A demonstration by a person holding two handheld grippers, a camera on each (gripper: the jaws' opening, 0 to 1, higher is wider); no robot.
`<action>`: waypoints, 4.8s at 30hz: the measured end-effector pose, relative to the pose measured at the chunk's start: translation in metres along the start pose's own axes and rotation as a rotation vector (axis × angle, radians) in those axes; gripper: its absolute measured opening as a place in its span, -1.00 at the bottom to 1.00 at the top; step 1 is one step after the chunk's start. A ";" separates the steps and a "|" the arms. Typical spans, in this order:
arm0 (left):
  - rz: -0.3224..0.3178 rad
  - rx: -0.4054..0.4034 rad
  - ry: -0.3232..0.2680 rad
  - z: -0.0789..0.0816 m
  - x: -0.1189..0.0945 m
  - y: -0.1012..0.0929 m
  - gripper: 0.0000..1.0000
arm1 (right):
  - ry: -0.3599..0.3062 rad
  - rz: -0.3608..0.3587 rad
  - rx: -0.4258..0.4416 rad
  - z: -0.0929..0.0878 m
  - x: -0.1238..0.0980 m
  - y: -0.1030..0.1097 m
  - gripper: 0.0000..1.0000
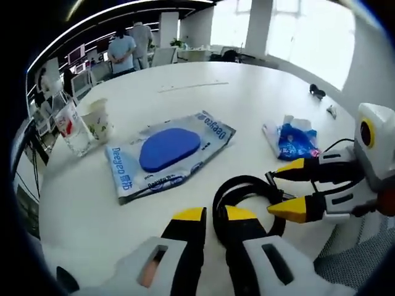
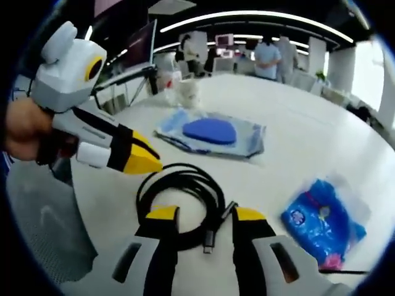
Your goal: Arrange the tabletop items into an orderly group along one side of the table until the central work area is clear of visible clutter.
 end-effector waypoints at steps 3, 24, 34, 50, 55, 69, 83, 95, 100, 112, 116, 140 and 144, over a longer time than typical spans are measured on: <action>0.008 -0.018 -0.016 0.005 -0.003 0.005 -0.80 | -0.026 -0.005 0.005 0.009 -0.001 -0.002 -0.33; 0.121 -0.080 -0.156 0.031 -0.029 0.060 -0.42 | -0.120 -0.096 0.099 0.042 -0.013 -0.036 -0.11; 0.093 0.041 -0.180 0.045 -0.031 0.061 -0.04 | -0.135 -0.090 0.154 0.055 -0.010 -0.039 0.13; 0.100 0.042 -0.178 0.049 -0.033 0.067 0.16 | -0.153 -0.078 0.150 0.081 -0.001 -0.046 0.39; 0.105 0.053 -0.186 0.051 -0.034 0.070 0.26 | -0.166 -0.077 0.166 0.090 0.001 -0.052 0.47; 0.162 0.077 -0.165 0.047 -0.034 0.084 0.76 | -0.154 -0.072 0.180 0.083 0.008 -0.055 0.97; 0.157 0.059 -0.116 0.034 -0.028 0.094 0.98 | -0.101 -0.013 0.147 0.082 0.024 -0.048 1.00; 0.122 0.038 -0.038 0.020 -0.011 0.098 0.98 | -0.093 -0.043 0.157 0.095 0.035 -0.070 1.00; 0.124 0.025 -0.028 0.019 -0.006 0.098 0.98 | -0.083 -0.047 0.152 0.096 0.039 -0.071 1.00; 0.117 0.004 0.041 0.006 0.011 0.094 0.98 | -0.028 -0.020 0.191 0.091 0.057 -0.068 1.00; 0.118 -0.027 0.050 0.001 0.015 0.095 0.98 | -0.008 -0.017 0.195 0.088 0.062 -0.070 0.98; 0.114 -0.100 0.131 -0.024 0.035 0.092 0.93 | 0.070 -0.004 0.241 0.072 0.082 -0.070 0.69; 0.117 -0.093 0.129 -0.024 0.036 0.091 0.92 | 0.084 0.001 0.243 0.069 0.086 -0.067 0.63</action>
Point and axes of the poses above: the point that each gripper's makers call its tool centre point, and the gripper's own axes: x roughly forward along the fingers, y roughly to its left, z roughly out of its top, the point moved 3 cm from there along -x, roughly backward along the fingers, and after that the axes turned 10 degrees about x, right-handed, at the moved point
